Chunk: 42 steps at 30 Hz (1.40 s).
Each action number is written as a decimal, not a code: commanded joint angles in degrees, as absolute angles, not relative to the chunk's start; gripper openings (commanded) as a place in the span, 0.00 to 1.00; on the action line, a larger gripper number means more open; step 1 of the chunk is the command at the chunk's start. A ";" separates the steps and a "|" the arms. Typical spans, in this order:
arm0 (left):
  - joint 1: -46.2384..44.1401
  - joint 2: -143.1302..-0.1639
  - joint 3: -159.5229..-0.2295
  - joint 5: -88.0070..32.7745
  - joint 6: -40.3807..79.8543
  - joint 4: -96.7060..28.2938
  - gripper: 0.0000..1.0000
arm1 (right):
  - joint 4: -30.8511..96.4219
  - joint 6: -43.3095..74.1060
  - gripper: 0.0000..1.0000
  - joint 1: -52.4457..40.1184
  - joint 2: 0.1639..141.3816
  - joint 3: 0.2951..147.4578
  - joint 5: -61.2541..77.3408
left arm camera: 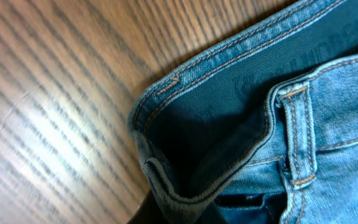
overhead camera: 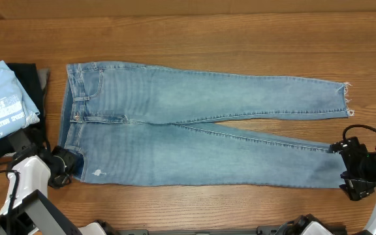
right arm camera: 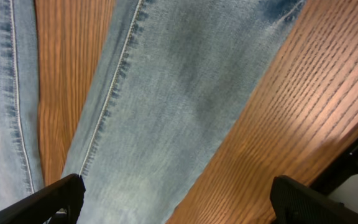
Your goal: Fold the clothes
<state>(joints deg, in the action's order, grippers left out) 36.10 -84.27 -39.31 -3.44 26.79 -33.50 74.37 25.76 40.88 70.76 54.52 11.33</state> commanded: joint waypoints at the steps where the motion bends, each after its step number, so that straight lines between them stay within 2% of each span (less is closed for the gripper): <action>1: 36.36 -79.11 -42.17 -4.56 25.76 -35.46 0.04 | 73.23 28.80 1.00 41.45 69.97 52.95 8.21; 6: 36.36 -76.79 -43.03 -4.54 25.74 -37.36 0.04 | 63.11 34.59 1.00 42.24 70.19 47.42 8.05; 8: 36.36 -76.79 -43.03 -4.54 25.74 -37.78 0.04 | 58.02 36.53 1.00 45.32 71.96 45.17 6.87; 13: 36.36 -76.79 -43.03 -4.54 25.71 -38.04 0.05 | 56.10 35.94 1.00 53.84 80.82 44.88 4.51; 18: 36.36 -76.79 -43.03 -4.54 25.71 -38.30 0.06 | 48.69 35.64 0.99 54.63 86.28 41.50 3.90; 20: 36.36 -76.79 -43.03 -4.54 25.71 -38.30 0.06 | 44.93 35.62 0.91 54.61 86.72 39.51 3.88; 21: 36.36 -76.79 -43.03 -4.54 25.71 -38.35 0.06 | 43.48 35.62 0.80 54.61 86.72 38.81 3.88; 22: 36.36 -76.79 -43.03 -4.54 25.71 -38.35 0.07 | 42.37 35.62 0.63 54.61 86.72 38.35 3.86; 24: 36.36 -76.79 -43.03 -4.54 25.71 -38.35 0.07 | 41.34 35.62 0.47 54.61 86.72 38.24 3.86; 26: 36.36 -76.79 -43.03 -4.54 25.71 -38.37 0.07 | 40.27 35.59 0.25 54.61 86.72 38.24 3.84; 27: 36.36 -76.79 -43.03 -4.54 25.71 -38.39 0.07 | 40.01 35.59 0.08 54.61 86.72 38.24 3.84; 28: 36.36 -76.79 -43.03 -4.54 25.71 -38.41 0.08 | 39.66 35.59 0.04 54.61 86.72 38.24 3.79; 31: 36.36 -76.79 -43.05 -4.62 25.69 -38.37 0.07 | 39.46 35.35 0.04 54.61 86.67 38.81 3.97; 33: 36.36 -76.71 -43.70 -6.92 25.21 -38.59 0.04 | 42.50 31.24 0.04 54.61 86.11 42.41 6.57; 39: 36.32 -76.71 -60.31 -9.52 24.21 -47.55 0.04 | 59.48 29.52 0.04 53.78 80.20 67.44 7.81; 42: 36.14 -76.71 -64.62 -10.81 24.45 -46.37 0.04 | 60.53 28.18 0.04 49.01 80.27 74.28 7.53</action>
